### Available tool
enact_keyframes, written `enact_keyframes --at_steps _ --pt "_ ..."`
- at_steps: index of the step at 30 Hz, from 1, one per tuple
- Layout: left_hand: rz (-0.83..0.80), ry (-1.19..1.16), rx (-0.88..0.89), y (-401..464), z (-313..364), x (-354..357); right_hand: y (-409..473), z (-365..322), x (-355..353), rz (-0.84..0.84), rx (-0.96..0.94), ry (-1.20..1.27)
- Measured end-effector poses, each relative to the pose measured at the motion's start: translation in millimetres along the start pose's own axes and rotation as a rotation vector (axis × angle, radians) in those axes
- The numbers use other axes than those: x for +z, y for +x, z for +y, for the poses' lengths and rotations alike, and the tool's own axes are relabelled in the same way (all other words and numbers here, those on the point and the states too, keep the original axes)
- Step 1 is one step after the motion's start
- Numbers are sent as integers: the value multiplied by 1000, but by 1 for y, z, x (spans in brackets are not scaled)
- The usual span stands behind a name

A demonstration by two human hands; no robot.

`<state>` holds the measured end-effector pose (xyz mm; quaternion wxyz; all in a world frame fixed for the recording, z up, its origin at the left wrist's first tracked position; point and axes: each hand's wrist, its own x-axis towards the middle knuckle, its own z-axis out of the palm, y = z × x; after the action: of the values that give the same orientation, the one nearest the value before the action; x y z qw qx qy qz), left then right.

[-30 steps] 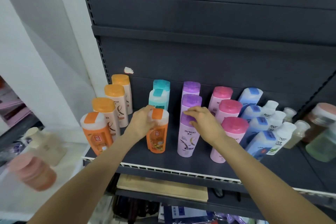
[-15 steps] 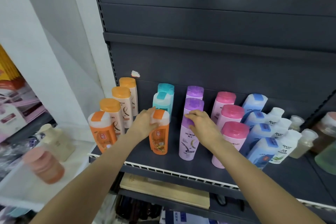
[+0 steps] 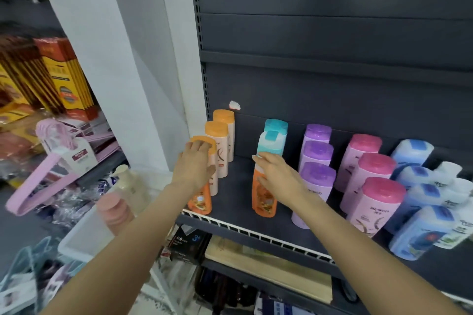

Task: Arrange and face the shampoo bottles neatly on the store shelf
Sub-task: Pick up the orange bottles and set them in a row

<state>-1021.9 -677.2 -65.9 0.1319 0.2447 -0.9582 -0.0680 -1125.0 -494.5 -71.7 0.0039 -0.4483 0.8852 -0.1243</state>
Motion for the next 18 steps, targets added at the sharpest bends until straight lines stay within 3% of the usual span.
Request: enact_keyframes --at_steps 5,14,18 --pt "-179 74 24 7 -39 6 15 -2 21 -3 71 -110" --pt "-225 -50 201 15 -45 4 17 -4 27 11 110 -161" --pt "-145 -202 216 11 -41 -8 17 -5 24 45 83 -150"
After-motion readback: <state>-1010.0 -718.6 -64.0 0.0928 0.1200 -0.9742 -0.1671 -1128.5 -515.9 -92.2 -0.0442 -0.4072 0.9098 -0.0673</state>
